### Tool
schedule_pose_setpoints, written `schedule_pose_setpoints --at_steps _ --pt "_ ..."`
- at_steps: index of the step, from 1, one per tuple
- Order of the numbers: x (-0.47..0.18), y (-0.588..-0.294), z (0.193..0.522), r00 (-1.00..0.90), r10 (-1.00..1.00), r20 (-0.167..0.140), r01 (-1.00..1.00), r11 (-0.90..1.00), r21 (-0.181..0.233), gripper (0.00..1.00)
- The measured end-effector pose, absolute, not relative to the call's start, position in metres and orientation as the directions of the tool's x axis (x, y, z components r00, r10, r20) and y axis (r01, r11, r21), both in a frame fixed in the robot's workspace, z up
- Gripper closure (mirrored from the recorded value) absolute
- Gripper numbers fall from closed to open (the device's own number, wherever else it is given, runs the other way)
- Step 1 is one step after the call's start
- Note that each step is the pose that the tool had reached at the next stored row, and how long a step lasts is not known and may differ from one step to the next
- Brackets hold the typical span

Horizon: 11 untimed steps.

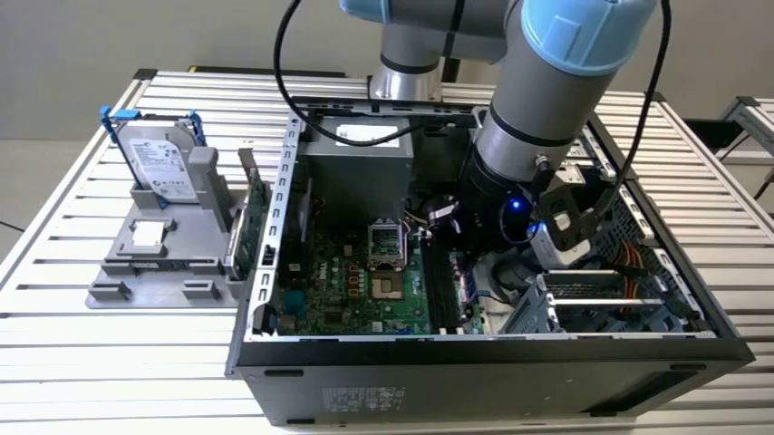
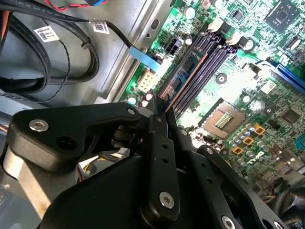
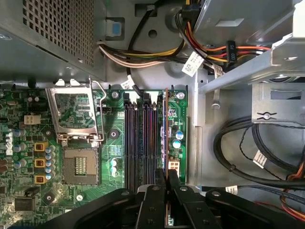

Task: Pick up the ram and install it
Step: 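Insert the ram into the slot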

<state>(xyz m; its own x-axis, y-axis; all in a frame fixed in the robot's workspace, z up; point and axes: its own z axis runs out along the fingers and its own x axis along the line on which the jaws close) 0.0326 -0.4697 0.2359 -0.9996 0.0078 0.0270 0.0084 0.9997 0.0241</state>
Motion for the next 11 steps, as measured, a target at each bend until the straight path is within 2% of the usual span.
schedule_pose_setpoints --at_steps 11 --pt "0.0306 -0.4763 0.2278 -1.0 0.008 0.029 0.009 1.0 0.024 1.0"
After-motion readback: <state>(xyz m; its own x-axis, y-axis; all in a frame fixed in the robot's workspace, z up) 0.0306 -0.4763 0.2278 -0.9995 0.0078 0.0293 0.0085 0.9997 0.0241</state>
